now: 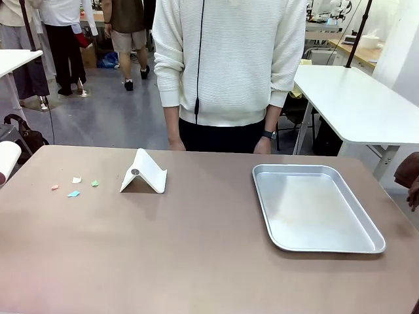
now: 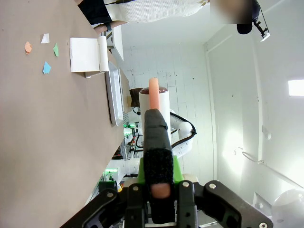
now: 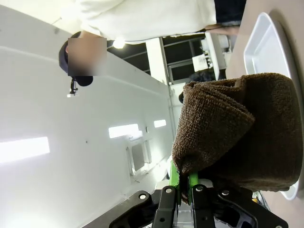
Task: Clean the surface of the table.
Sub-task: Clean the area not pointed to by the person.
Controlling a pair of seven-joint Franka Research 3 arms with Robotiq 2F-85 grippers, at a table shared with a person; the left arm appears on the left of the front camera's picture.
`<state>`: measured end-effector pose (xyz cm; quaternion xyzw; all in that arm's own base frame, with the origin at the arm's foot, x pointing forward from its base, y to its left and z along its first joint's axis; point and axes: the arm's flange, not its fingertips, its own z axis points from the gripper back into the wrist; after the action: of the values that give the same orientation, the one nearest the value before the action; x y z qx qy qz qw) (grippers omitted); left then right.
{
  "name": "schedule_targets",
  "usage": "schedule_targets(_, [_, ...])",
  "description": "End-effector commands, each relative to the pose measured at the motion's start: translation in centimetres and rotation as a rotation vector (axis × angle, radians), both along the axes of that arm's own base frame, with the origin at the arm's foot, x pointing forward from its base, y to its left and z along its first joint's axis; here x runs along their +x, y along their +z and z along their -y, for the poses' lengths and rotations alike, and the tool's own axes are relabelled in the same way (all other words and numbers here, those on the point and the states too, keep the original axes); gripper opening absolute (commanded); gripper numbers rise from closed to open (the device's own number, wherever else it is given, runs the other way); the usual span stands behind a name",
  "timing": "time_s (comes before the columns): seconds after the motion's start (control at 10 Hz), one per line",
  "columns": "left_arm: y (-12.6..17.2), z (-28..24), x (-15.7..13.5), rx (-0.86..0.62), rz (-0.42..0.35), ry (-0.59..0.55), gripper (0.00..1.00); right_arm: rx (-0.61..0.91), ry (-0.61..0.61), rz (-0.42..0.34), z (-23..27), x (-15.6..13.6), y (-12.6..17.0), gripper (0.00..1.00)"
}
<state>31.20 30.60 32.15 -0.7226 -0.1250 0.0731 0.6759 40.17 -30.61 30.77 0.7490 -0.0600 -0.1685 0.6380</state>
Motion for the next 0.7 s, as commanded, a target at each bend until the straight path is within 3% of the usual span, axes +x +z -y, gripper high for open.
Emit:
schedule_targets(0.0, [0.3,0.1,-0.3,0.003,0.005,-0.012,0.0,0.011,0.005,-0.002,0.1,-0.1,0.5,0.08])
schedule_targets(0.1, [0.0,0.0,0.0,0.0,0.0,0.0,0.22,0.011,0.005,-0.002,0.1,-0.1,0.5,0.08])
schedule_targets(0.3, [1.8,1.2,0.4,0.123,-0.006,0.12,0.22,0.011,0.005,-0.002,0.1,-0.1,0.5,0.08])
schedule_targets(0.6, [2.5,2.9,3.2,0.312,-0.096,0.232,0.22,0.011,0.005,-0.002,0.1,-0.1,0.5,0.08])
